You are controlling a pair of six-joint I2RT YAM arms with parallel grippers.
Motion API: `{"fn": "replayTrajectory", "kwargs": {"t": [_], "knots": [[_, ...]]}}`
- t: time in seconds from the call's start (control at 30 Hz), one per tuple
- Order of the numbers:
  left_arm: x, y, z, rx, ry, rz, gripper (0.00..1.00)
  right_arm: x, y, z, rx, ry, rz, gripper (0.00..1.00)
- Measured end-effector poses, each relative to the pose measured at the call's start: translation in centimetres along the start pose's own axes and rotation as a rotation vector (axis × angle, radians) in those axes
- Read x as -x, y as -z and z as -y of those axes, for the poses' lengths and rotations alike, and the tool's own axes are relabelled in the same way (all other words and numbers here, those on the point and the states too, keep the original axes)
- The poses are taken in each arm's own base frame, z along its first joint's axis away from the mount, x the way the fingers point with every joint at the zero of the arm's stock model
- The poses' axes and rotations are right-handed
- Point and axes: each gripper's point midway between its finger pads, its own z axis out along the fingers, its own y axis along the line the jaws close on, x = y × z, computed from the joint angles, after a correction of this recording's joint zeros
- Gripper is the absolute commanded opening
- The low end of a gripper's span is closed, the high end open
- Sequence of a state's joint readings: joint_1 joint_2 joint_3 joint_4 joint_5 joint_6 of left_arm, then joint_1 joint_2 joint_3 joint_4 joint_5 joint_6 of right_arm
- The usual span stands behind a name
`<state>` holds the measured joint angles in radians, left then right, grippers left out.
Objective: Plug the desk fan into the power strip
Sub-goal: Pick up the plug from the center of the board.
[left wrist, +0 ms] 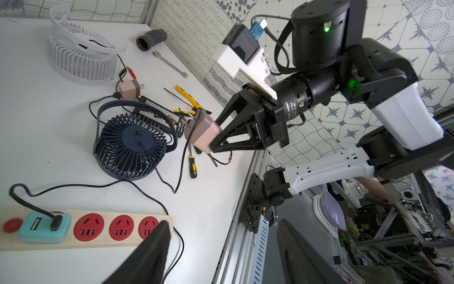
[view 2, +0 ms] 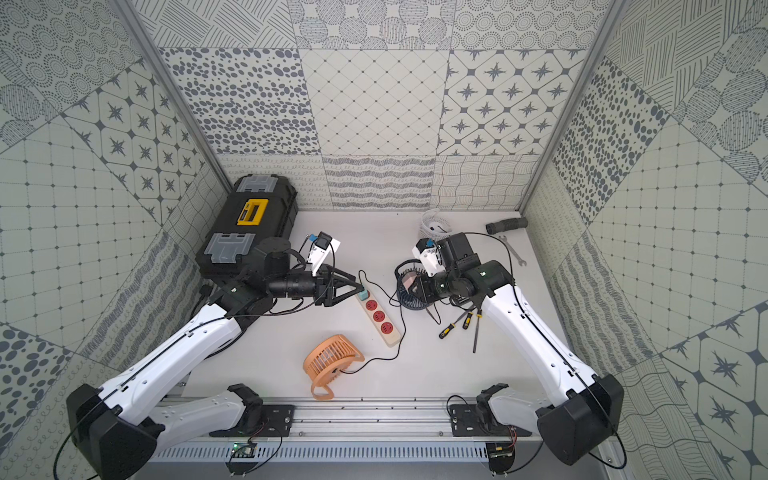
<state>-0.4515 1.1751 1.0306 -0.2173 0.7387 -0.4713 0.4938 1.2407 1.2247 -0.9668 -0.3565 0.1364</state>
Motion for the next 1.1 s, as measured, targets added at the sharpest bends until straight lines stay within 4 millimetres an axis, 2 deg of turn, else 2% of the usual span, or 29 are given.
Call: {"fn": "replayTrajectory", "kwargs": {"t": [0.1, 0.27, 0.4, 0.53, 0.6, 0.7, 0.93, 1.0, 1.1], "knots": [[-0.8, -1.0, 0.5, -0.037, 0.006, -0.039, 0.71, -1.3, -1.2, -0.1, -0.052, 0.026, -0.117, 0.16], [-1.7, -2.1, 1.4, -0.083, 0.008, -0.079, 0.68, -3.0, -2.7, 1.3, -0.168, 0.041, -0.250, 0.16], [-2.6, -3.0, 2.0, -0.120, 0.018, -0.097, 0.67, -3.2, -1.5, 3.0, -0.291, 0.026, -0.265, 0.18], [-4.0, -4.4, 2.4, -0.144, 0.027, -0.136, 0.67, -3.1, -0.1, 6.0, -0.461, -0.032, -0.253, 0.18], [-4.8, -5.1, 2.5, -0.153, 0.034, -0.158, 0.67, -3.6, 0.4, 7.8, -0.526, -0.092, -0.259, 0.18], [-5.8, -6.0, 2.5, -0.158, 0.044, -0.181, 0.67, -5.6, 0.0, 9.6, -0.570, -0.171, -0.299, 0.20], [-6.9, -7.1, 1.7, -0.137, 0.066, -0.199, 0.67, -12.5, -2.9, 8.9, -0.479, -0.284, -0.473, 0.20], [-7.2, -7.4, 1.4, -0.125, 0.066, -0.205, 0.67, -13.6, -3.0, 8.3, -0.439, -0.307, -0.491, 0.20], [-8.0, -8.1, 0.8, -0.100, 0.053, -0.223, 0.67, -14.1, -3.0, 6.6, -0.343, -0.333, -0.478, 0.21]]}}
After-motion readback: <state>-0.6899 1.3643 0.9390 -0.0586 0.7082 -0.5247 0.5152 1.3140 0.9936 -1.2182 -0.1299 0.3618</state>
